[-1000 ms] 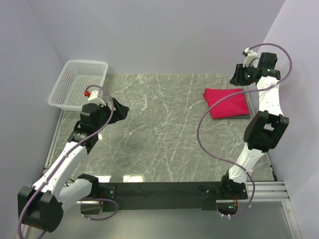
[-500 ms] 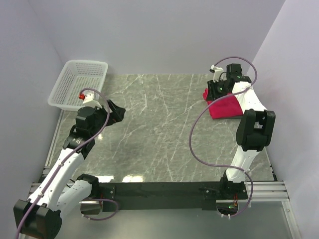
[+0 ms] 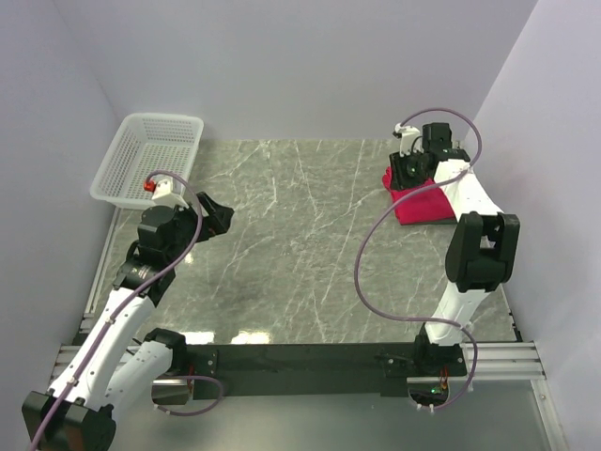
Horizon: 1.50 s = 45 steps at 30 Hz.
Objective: Fold and stack the t-shirts
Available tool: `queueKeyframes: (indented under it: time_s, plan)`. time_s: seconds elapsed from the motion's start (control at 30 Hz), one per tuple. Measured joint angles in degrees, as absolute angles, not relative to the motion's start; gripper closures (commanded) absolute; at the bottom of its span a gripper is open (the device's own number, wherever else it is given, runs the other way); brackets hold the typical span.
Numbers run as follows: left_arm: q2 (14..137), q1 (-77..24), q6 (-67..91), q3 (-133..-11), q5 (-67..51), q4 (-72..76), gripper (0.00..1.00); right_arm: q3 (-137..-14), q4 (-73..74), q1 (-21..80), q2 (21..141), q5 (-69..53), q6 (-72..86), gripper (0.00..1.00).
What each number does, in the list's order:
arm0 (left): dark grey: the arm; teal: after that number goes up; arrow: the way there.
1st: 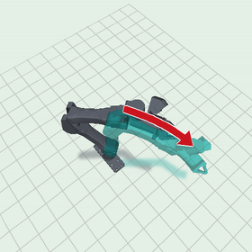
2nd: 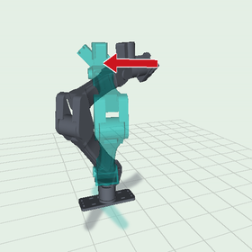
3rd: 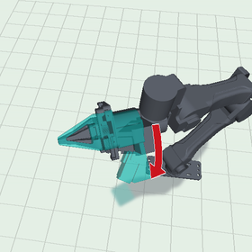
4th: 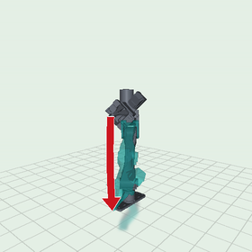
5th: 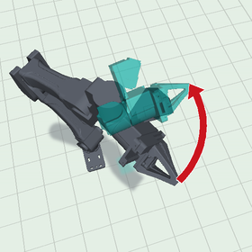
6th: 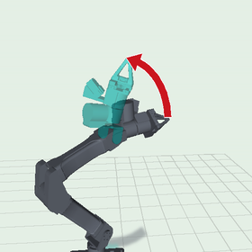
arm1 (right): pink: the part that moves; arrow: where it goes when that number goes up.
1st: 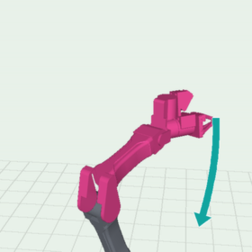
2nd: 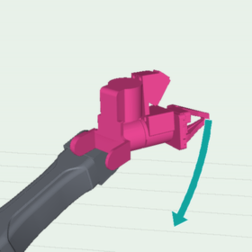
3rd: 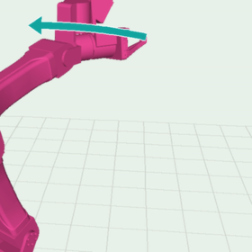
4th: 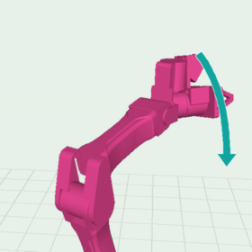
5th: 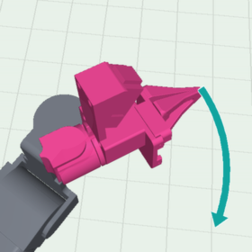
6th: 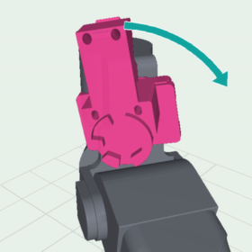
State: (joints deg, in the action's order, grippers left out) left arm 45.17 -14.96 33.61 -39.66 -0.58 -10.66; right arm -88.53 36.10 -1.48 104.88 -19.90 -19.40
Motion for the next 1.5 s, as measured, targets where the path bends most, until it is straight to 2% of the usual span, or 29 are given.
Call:
queueKeyframes:
  time_s: [0.2,0.47,0.6,0.8,1.2,1.5]
  plan:
    - [43.9,-15.0,32.6,-39.7,0.4,-13.5,0.00,-83.2,34.8,-1.5,96.5,-18.8,-20.1,0.55]
    - [43.4,-14.9,32.1,-42.0,4.6,-17.1,0.01,-69.0,31.7,-1.5,72.1,-15.6,-22.8,0.44]
    - [44.3,-14.9,32.1,-44.2,5.4,-17.5,0.01,-65.2,31.3,-3.8,63.9,-15.6,-21.6,0.09]
    - [44.1,-14.9,32.1,-45.2,5.9,-18.9,0.01,-61.4,29.6,-12.2,59.6,-17.8,-16.4,0.08]
    - [40.9,-14.9,32.1,-45.4,7.2,-23.8,0.01,-52.7,25.0,-12.4,54.7,-6.6,-6.3,0.08]
    - [39.6,-14.9,32.1,-45.4,8.3,-25.2,0.01,-51.7,23.1,-12.4,53.4,-5.2,-3.5,0.08]
